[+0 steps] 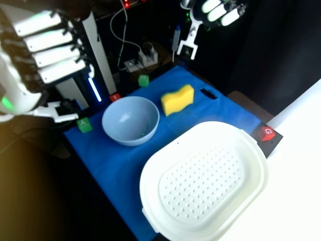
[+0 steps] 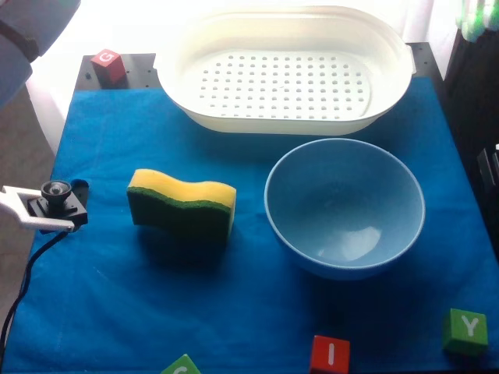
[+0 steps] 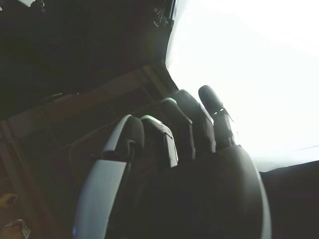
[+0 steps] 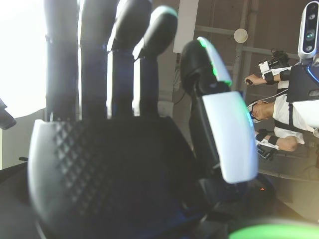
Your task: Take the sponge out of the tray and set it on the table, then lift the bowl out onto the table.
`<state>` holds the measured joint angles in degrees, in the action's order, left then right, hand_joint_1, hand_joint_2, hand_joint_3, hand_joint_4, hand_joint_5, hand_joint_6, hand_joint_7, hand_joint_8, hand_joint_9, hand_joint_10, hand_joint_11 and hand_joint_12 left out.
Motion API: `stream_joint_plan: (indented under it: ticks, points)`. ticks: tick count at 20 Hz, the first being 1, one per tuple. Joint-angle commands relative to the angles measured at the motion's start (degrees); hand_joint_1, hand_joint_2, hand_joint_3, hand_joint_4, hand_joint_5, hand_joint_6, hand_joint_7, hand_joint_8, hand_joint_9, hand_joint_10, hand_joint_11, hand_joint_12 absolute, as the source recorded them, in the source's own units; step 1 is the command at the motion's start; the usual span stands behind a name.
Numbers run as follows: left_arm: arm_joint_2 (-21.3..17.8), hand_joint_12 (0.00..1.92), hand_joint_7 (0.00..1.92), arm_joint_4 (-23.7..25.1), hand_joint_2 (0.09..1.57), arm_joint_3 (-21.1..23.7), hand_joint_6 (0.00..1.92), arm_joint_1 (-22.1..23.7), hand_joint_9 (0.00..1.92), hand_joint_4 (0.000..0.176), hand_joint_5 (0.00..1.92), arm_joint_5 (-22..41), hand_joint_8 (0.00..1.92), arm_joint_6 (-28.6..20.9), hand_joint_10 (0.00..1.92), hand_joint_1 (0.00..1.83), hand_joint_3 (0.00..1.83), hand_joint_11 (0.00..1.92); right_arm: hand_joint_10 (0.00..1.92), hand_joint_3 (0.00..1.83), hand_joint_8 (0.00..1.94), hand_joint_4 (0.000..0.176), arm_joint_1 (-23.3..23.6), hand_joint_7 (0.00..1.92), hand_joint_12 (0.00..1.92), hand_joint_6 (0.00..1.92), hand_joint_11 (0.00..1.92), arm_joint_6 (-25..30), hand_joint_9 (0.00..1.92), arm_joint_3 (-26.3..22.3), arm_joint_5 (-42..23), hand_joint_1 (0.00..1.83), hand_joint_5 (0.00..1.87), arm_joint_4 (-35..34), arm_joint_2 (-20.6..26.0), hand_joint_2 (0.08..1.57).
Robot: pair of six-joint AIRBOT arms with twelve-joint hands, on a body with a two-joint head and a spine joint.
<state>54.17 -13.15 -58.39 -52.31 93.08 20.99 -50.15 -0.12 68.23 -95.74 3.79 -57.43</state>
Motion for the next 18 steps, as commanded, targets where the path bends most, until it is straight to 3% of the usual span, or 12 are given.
stream_joint_plan:
  ticks: [1, 3, 4, 6, 7, 8, 10, 12, 13, 16, 17, 18]
  points:
    - [0.49, 1.15, 0.4, 0.35, 1.47, -0.02, 1.84, 0.64, 0.39, 0.145, 0.39, 6.23, 1.17, -0.6, 1.03, 0.6, 0.0, 0.1, 1.28, 0.0, 1.22, 0.0, 0.85, 1.07, 1.54, 1.16, 0.85, 0.69, 1.07, -0.06, -5.38, 0.59, 1.02, -1.9, -0.15, 1.29]
    - [0.51, 0.9, 0.2, 0.31, 1.53, -0.03, 1.92, 0.67, 0.22, 0.173, 0.31, 6.23, 0.88, -0.6, 0.85, 0.48, 0.0, 0.0, 1.2, 0.0, 1.09, 0.0, 0.85, 1.09, 1.47, 1.15, 0.86, 0.69, 1.07, -0.06, -5.38, 0.54, 1.05, -1.91, -0.16, 1.28]
    - [0.54, 0.95, 0.34, 0.3, 1.52, -0.03, 1.92, 0.68, 0.38, 0.175, 0.31, 6.23, 0.8, -0.6, 0.7, 0.48, 0.0, 0.09, 1.2, 0.0, 1.08, 0.0, 0.85, 1.14, 1.49, 1.13, 0.85, 0.69, 1.09, -0.06, -5.38, 0.57, 1.08, -1.91, -0.16, 1.27]
    - [0.64, 0.97, 0.33, 0.24, 1.53, -0.03, 1.92, 0.71, 0.4, 0.139, 0.31, 6.23, 0.72, -0.6, 0.51, 0.5, 0.0, 0.01, 1.18, 0.0, 1.06, 0.0, 0.85, 1.17, 1.48, 1.1, 0.85, 0.69, 1.1, -0.07, -5.38, 0.57, 1.1, -1.93, -0.18, 1.25]
    - [0.65, 0.91, 0.38, 0.24, 1.53, -0.03, 1.05, 0.73, 0.44, 0.001, 0.17, 6.23, 0.54, -0.6, 0.37, 0.21, 0.0, 0.01, 1.16, 0.0, 1.06, 0.0, 0.85, 1.2, 1.45, 1.1, 0.9, 0.69, 1.14, -0.07, -5.38, 0.57, 1.09, -1.94, -0.19, 1.24]
    - [0.65, 0.93, 0.39, 0.23, 1.53, -0.03, 1.75, 0.74, 0.53, 0.141, 0.28, 6.23, 0.76, -0.6, 0.44, 0.42, 0.0, 0.1, 1.18, 0.0, 1.04, 0.0, 0.85, 1.22, 1.46, 1.07, 0.94, 0.69, 1.16, -0.07, -5.38, 0.6, 1.11, -1.95, -0.2, 1.24]
    - [0.67, 1.0, 0.37, 0.2, 1.52, -0.06, 1.91, 0.79, 0.47, 0.171, 0.32, 6.23, 1.2, -0.6, 0.9, 0.49, 0.0, 0.2, 1.24, 0.0, 1.07, 0.0, 0.85, 1.2, 1.47, 1.13, 0.96, 0.69, 1.14, -0.06, -5.38, 0.58, 1.11, -1.95, -0.2, 1.25]
    - [0.73, 1.27, 0.39, 0.18, 1.51, -0.06, 1.91, 0.82, 0.38, 0.072, 0.36, 6.23, 1.55, -0.6, 1.41, 0.6, 0.0, 0.17, 1.2, 0.0, 1.05, 0.026, 0.85, 1.21, 1.43, 1.14, 0.92, 0.69, 1.12, -0.07, -5.38, 0.58, 1.1, -1.95, -0.2, 1.25]
    - [0.76, 1.17, 0.32, 0.17, 1.52, -0.06, 1.92, 0.82, 0.31, 0.155, 0.33, 6.23, 1.18, -0.61, 1.09, 0.51, 0.0, 0.08, 1.2, 0.0, 1.04, 0.019, 0.85, 1.23, 1.42, 1.15, 0.93, 0.69, 1.13, -0.07, -5.38, 0.58, 1.1, -1.95, -0.2, 1.26]
    - [0.76, 1.21, 0.3, 0.16, 1.51, -0.06, 1.92, 0.84, 0.28, 0.176, 0.33, 6.23, 1.15, -0.61, 1.08, 0.5, 0.0, 0.0, 1.23, 0.0, 0.98, 0.005, 0.85, 1.24, 1.52, 1.14, 0.86, 0.69, 1.1, -0.06, -5.38, 0.61, 1.14, -1.97, -0.24, 1.25]
    - [0.76, 0.73, 0.13, 0.16, 1.55, -0.06, 0.94, 0.84, 0.12, 0.006, 0.06, 6.23, 0.79, -0.61, 0.84, 0.28, 0.03, 0.0, 1.25, 0.0, 0.97, 0.01, 0.85, 1.2, 1.55, 1.14, 0.86, 0.69, 1.07, -0.06, -5.38, 0.58, 1.1, -1.98, -0.24, 1.28]
    - [0.76, 0.76, 0.26, 0.16, 1.49, -0.06, 0.5, 0.84, 0.22, 0.025, 0.15, 6.23, 0.55, -0.61, 0.68, 0.26, 0.01, 0.0, 1.23, 0.01, 1.0, 0.0, 0.85, 1.15, 1.43, 1.13, 0.8, 0.69, 1.02, -0.06, -5.38, 0.54, 1.06, -1.98, -0.24, 1.32]
